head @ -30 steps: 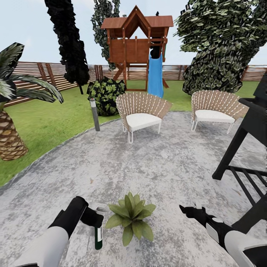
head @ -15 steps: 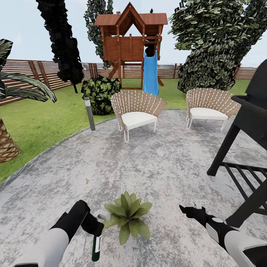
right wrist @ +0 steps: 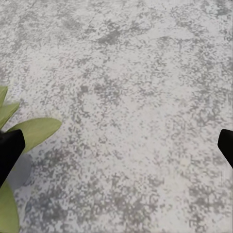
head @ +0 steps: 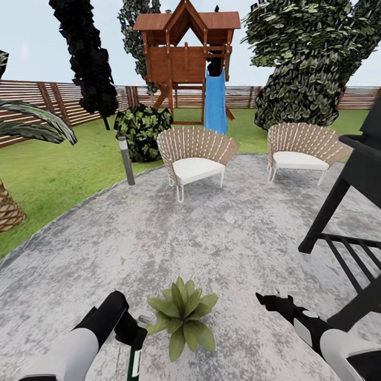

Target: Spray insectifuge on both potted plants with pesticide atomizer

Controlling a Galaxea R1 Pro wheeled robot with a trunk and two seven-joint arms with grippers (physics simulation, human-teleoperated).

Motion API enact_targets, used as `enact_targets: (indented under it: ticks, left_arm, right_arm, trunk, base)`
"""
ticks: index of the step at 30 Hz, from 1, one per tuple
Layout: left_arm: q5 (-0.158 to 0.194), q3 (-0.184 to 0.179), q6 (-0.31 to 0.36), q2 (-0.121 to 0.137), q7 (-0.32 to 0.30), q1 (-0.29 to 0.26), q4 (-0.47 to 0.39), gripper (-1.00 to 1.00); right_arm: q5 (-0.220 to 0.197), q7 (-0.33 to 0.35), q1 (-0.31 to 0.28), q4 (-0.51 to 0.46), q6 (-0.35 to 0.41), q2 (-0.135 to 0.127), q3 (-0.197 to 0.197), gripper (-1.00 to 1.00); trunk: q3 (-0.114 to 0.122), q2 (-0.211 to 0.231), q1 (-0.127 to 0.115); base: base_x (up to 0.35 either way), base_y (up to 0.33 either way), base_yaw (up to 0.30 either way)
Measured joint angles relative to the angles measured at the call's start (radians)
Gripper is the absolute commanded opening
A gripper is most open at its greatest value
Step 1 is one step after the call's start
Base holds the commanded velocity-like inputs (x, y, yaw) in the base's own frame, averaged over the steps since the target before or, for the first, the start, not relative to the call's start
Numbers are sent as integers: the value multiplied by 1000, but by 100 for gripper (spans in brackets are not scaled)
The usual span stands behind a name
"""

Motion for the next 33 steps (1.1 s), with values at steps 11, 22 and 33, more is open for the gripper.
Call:
enact_targets:
  ticks: [11, 22, 33]
  left_arm:
    - [0, 0, 0, -3, 0, 0, 4, -100]
    - [0, 0, 0, -19, 0, 0, 4, -100]
    - [1, 0, 1, -22, 0, 0, 5, -100]
  right_arm:
    - [0, 1, 0, 0, 0, 0, 0, 100]
    - [0, 1, 0, 0, 0, -1, 0, 100]
    - [0, 1, 0, 0, -1, -1, 0, 100]
  trunk:
    - [-4, 0, 0]
    - [-4, 0, 0]
    - [-4, 0, 0]
  base:
    - [11, 0, 0]
    - [139, -121, 114]
    - [120, -276, 184]
